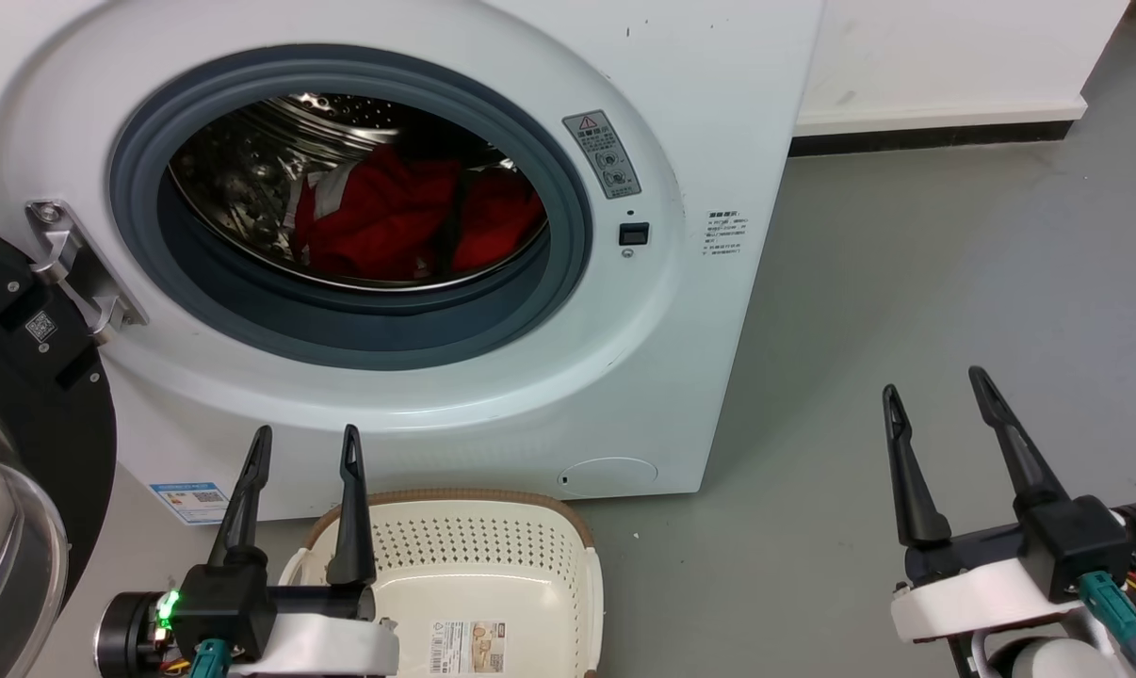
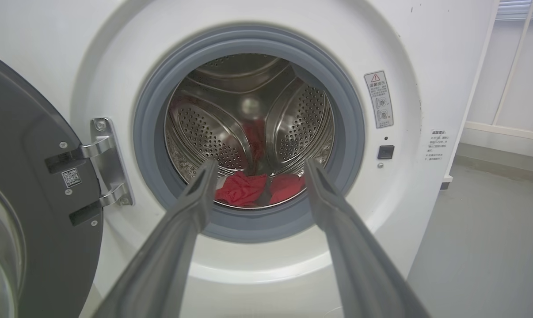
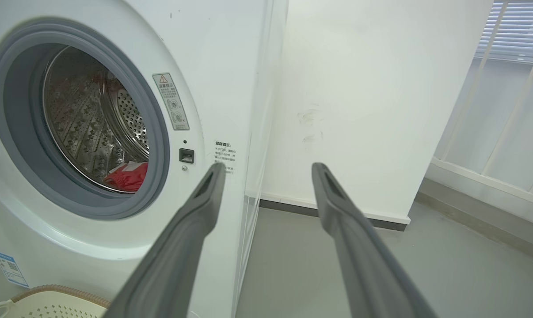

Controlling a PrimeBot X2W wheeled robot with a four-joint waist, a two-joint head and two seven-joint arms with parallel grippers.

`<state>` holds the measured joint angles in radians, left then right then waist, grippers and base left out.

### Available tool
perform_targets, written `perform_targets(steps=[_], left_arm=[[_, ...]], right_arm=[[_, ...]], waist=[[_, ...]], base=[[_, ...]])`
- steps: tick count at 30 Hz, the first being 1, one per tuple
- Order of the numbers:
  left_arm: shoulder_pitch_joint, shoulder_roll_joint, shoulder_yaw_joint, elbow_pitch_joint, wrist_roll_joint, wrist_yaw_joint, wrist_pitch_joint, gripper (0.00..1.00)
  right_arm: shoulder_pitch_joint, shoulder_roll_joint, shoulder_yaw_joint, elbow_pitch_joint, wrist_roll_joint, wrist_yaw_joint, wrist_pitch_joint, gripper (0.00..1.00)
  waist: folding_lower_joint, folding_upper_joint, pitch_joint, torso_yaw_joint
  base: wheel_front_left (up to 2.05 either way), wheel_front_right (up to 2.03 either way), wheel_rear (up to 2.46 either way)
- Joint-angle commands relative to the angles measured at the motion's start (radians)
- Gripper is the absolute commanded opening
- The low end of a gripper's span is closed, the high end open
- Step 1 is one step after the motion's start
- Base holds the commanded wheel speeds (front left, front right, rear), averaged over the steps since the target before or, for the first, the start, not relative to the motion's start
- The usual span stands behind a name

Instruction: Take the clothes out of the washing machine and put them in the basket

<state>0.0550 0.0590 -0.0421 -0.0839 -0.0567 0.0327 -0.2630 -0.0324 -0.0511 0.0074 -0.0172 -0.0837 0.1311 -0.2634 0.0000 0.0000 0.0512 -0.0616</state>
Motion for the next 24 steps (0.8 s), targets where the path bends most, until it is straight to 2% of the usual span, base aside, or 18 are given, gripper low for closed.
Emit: perform_targets(steps=[1,24], left_arm=[[0.008,-0.003,0.006,0.006,0.008,-0.009,-0.003,1.00],[0.010,-0.009,0.002,0.020,0.020,-0.013,-0.003,1.00]], right_arm=[[0.007,0.001,0.002,0.015,0.011,-0.001,-0.002,1.00],[-0.005,0.001,0.000,0.096,0.047,-0.001,-0.002,1.00]], waist=[[0.0000,0.0000,0.000,-0.001],[0.0000,0.0000,-0.004,0.005]], base=[[0.00,0.00,0.00],[0.00,0.00,0.00]])
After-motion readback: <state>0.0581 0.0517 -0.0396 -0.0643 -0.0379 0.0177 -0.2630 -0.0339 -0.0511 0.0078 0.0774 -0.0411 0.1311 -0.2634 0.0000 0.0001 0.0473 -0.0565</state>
